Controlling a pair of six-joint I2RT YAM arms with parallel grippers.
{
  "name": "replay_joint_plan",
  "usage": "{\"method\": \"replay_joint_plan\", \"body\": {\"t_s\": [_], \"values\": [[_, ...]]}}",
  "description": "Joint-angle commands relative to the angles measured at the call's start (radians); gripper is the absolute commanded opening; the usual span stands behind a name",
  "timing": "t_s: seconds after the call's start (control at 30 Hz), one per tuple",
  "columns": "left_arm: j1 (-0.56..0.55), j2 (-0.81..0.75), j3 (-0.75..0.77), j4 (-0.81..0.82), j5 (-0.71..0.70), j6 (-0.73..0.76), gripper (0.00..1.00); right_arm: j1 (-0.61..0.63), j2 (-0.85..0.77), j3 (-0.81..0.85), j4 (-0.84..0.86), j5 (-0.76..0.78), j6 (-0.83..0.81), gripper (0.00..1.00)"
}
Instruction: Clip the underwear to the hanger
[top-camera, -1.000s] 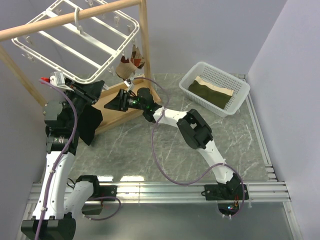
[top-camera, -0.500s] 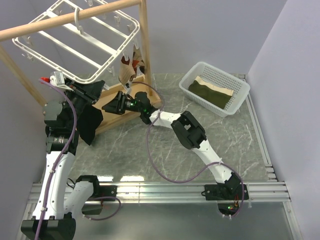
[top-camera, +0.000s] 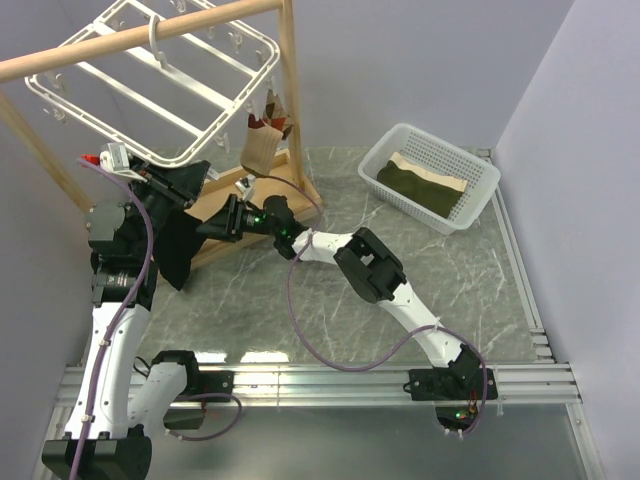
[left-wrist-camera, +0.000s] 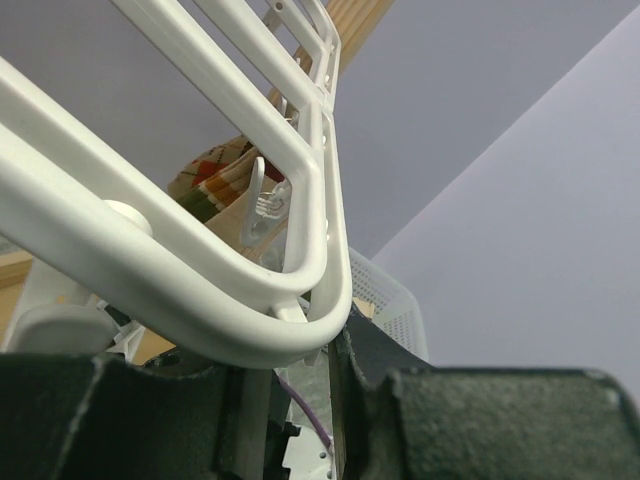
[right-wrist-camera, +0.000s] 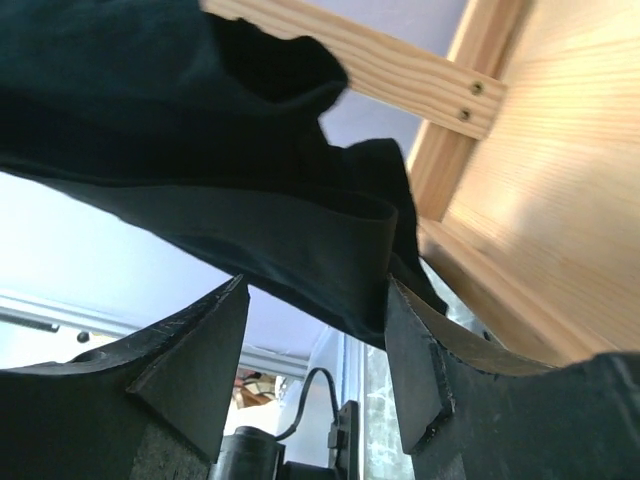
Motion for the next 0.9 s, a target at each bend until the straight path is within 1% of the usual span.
{"method": "replay_joint_plan", "body": {"t_s": [0.0, 0.1, 0.23, 0.27, 0.3, 0.33, 0.4, 0.43, 0.53, 0.6, 0.73, 0.87], "values": [[0.005, 0.002, 0.019, 0.044, -0.001, -0.01, 0.0, 0.01, 0.036, 0.061, 0.111, -0.022, 0.018, 0.63], [0.008, 0.001, 0.023, 0.034, -0.004, -0.005, 0.0, 0.02, 0.05, 0.096, 0.119, -0.025, 0.01, 0.61], [0.011, 0.001, 0.028, 0.025, -0.007, -0.002, 0.0, 0.026, 0.07, 0.116, 0.133, -0.028, 0.016, 0.54], [0.011, 0.001, 0.026, 0.023, -0.007, 0.0, 0.0, 0.026, 0.073, 0.119, 0.143, -0.031, 0.015, 0.49], [0.013, 0.001, 0.028, 0.02, -0.007, 0.003, 0.0, 0.024, 0.076, 0.119, 0.147, -0.033, 0.013, 0.46], [0.011, 0.001, 0.028, 0.015, -0.007, 0.0, 0.0, 0.024, 0.078, 0.116, 0.148, -0.033, 0.013, 0.38], [0.013, 0.001, 0.029, 0.014, -0.004, 0.003, 0.0, 0.023, 0.069, 0.109, 0.159, -0.039, 0.009, 0.26], [0.013, 0.001, 0.031, 0.012, -0.004, 0.004, 0.0, 0.017, 0.062, 0.092, 0.165, -0.042, 0.001, 0.15], [0.013, 0.001, 0.032, 0.011, -0.002, 0.007, 0.0, 0.006, 0.021, 0.035, 0.185, -0.05, -0.014, 0.0], [0.014, -0.001, 0.026, 0.014, -0.004, 0.006, 0.0, -0.003, -0.02, -0.002, 0.193, -0.059, -0.028, 0.0], [0.014, -0.001, 0.014, 0.017, -0.001, -0.003, 0.0, -0.031, -0.105, -0.144, 0.164, -0.065, -0.111, 0.0], [0.014, -0.002, 0.014, 0.018, 0.002, 0.0, 0.0, -0.048, -0.131, -0.166, 0.104, -0.065, -0.154, 0.0]]}}
